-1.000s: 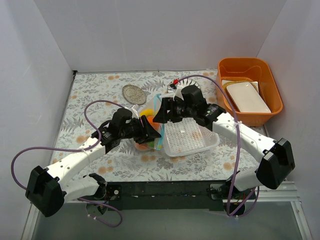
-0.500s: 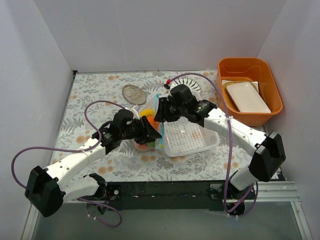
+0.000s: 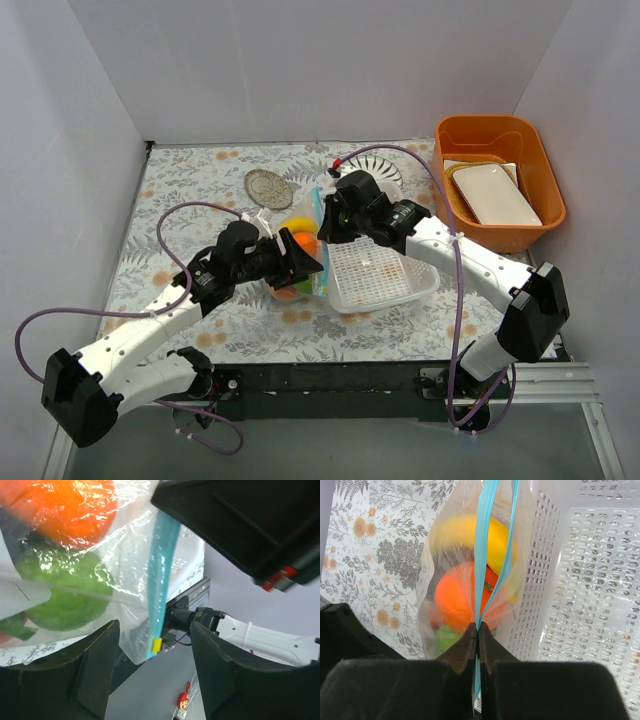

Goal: Place the food in the zip-top bag and seal the zipper
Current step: Adjust the zipper food storage bag at the center of the board.

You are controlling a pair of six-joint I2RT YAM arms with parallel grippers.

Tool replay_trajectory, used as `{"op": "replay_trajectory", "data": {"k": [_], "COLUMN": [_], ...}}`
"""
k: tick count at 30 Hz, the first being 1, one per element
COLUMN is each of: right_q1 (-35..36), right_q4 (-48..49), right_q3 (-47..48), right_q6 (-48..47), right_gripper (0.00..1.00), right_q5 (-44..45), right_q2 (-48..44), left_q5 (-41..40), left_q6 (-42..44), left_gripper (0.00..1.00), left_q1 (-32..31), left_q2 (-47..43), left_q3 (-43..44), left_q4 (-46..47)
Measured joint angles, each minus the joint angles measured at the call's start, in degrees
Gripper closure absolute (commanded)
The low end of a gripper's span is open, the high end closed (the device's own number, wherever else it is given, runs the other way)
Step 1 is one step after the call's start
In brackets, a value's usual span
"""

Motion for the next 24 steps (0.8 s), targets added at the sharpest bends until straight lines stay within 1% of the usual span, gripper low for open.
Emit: {"op": "replay_trajectory", "data": {"k": [2, 6, 10, 14, 19, 24], "right_q1": [-0.02, -0.48, -1.51, -2.45, -3.08, -3.19], "right_q4": [-0.24, -0.39, -0.37, -0.35, -0.26, -0.24], "right_q3": [-0.02, -0.22, -1.33, -2.16, -3.19, -3.41], "right_q6": [0.00, 0.11, 0.55, 1.16, 1.60, 1.62], "right_gripper": [0.98, 0.99, 0.99, 0.99, 0.99, 0.99], "right_q5": [0.70, 0.87, 0.87, 0.76, 0.68, 0.46], "right_q2": [-0.09, -0.48, -1.51, -2.23, -2.93, -3.02], "left_q5": [-0.79, -1.31, -1.03, -0.87, -1.16, -2.73], "left_q6": [-0.44, -1.97, -4.98, -8.87, -13.46, -15.93], "left_gripper": [0.37, 0.36, 0.36, 0.36, 0.34, 0.34], "left_q1": [0.00, 0.00, -0.15, -1.75, -4.59, -7.48], "left_q2": [-2.49, -7.28, -9.49, -10.47, -10.78, -10.47], "left_q3": [-0.24, -2.84, -7.78, -13.42, -17.53, -19.96], "left_q4": [-0.11, 0.22, 2.12, 4.50, 10.03, 19.15]}}
